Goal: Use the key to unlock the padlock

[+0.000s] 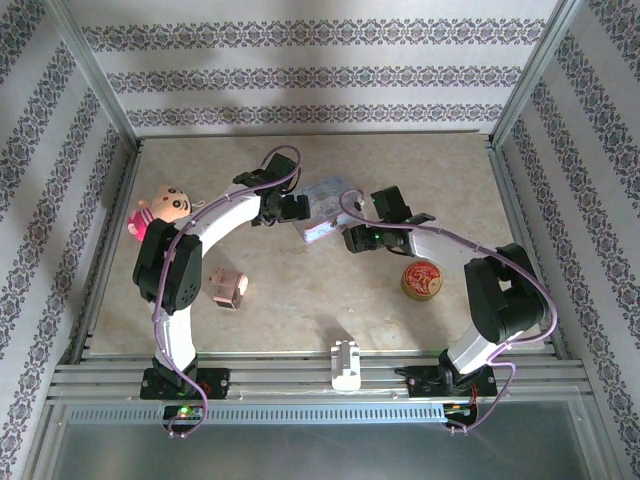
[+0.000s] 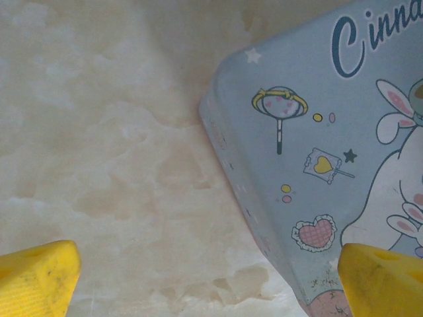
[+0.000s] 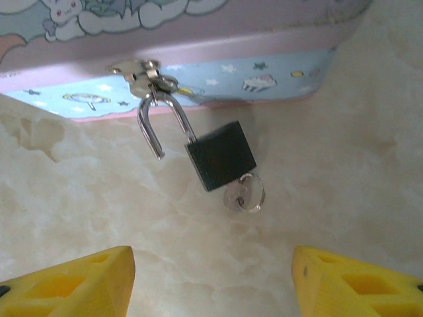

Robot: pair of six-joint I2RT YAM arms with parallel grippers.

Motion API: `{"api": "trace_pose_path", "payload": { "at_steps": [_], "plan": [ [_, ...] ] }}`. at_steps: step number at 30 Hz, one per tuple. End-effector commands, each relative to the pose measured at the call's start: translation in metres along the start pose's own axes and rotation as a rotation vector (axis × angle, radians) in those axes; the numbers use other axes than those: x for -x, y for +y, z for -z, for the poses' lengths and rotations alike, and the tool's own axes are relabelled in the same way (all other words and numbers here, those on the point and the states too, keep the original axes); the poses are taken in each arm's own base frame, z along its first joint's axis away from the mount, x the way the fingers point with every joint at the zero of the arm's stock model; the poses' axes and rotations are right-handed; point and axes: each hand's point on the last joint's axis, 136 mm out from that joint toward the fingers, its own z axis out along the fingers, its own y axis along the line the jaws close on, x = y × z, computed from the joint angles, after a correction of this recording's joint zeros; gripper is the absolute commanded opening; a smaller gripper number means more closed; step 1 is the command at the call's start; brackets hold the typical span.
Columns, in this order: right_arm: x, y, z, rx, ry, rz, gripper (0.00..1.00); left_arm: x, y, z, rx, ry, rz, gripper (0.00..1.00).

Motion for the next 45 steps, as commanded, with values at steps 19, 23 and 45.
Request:
{"api": "trace_pose_path", "payload": {
  "at_steps": [19, 23, 45],
  "plan": [
    [0.011, -0.012, -0.056, -0.018, 0.106, -0.025, 0.63, 0.0, 0.014, -0.028, 0.011, 0.072, 0.045, 0.99],
    [0.015, -0.011, -0.065, -0.004, 0.105, -0.032, 0.63, 0.0, 0.016, -0.028, 0.016, 0.073, 0.048, 0.99],
    [0.004, 0.004, -0.075, 0.045, 0.074, -0.109, 0.33, -0.013, 0.013, -0.03, -0.033, 0.094, 0.126, 0.99]
  ]
}}
